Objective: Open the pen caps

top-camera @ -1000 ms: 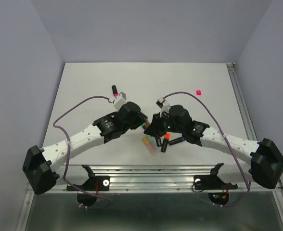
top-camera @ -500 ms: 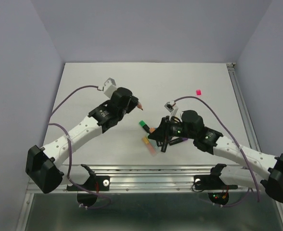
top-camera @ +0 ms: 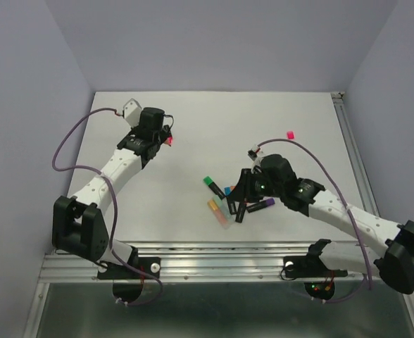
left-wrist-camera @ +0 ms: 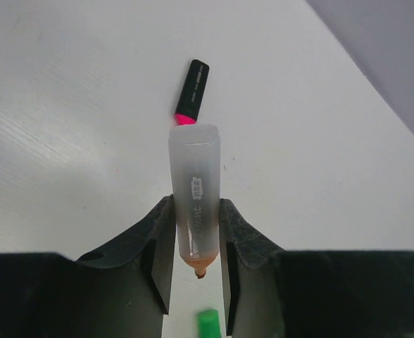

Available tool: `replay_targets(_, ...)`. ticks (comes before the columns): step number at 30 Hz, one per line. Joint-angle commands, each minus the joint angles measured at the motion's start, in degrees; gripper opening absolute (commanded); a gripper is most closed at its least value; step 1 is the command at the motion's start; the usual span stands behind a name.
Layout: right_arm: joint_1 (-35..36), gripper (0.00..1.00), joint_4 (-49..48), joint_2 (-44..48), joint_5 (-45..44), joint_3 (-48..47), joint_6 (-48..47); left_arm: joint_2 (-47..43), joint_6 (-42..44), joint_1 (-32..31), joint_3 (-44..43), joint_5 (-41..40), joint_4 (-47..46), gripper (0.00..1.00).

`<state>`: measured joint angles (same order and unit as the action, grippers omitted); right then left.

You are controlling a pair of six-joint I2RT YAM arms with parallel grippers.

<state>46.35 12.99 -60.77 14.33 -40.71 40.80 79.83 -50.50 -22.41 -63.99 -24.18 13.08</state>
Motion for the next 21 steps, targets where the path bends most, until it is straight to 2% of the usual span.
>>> replay_targets(1,-10.8,0.01,3.8,-5.5,-3.0,-8.3,-5.2,4.9,8.1,4.7,-4.7,2.0,0.5,0.0)
replay_targets(2,-17.0,0.01,3.7,-8.2,-2.8,-9.6,-5.6,6.1,8.9,6.2,-5.3,1.9,0.6,0.0)
replay_targets(4,-23.2,0.01,5.4,-11.2,-6.3,-11.9,-7.2,9.7,12.5,7.6,-6.8,2.9,-0.7,0.0)
replay_targets(9,-28.6,0.01,11.8,-21.7,-19.8,-20.0,-9.0,22.0,16.8,11.4,-17.1,4.5,3.8,0.0)
replay_targets(14,-37.2,0.04,12.3,-28.1,-23.3,-23.8,-8.8,31.9,21.1,13.6,-24.4,6.6,6.5,0.0)
replay_targets(17,-42.0,0.05,12.9,-33.0,-23.4,-26.4,-8.7,34.4,21.8,14.4,-27.2,6.9,7.6,0.0)
replay_targets(19,-44.4,0.07,13.4,-37.1,-22.9,-28.3,-10.5,36.4,21.9,14.9,-28.3,8.1,7.8,0.02)
replay_targets(21,-45.6,0.08,15.3,-40.3,-23.3,-32.2,-10.9,37.6,21.9,15.4,-28.9,9.1,7.9,0.08)
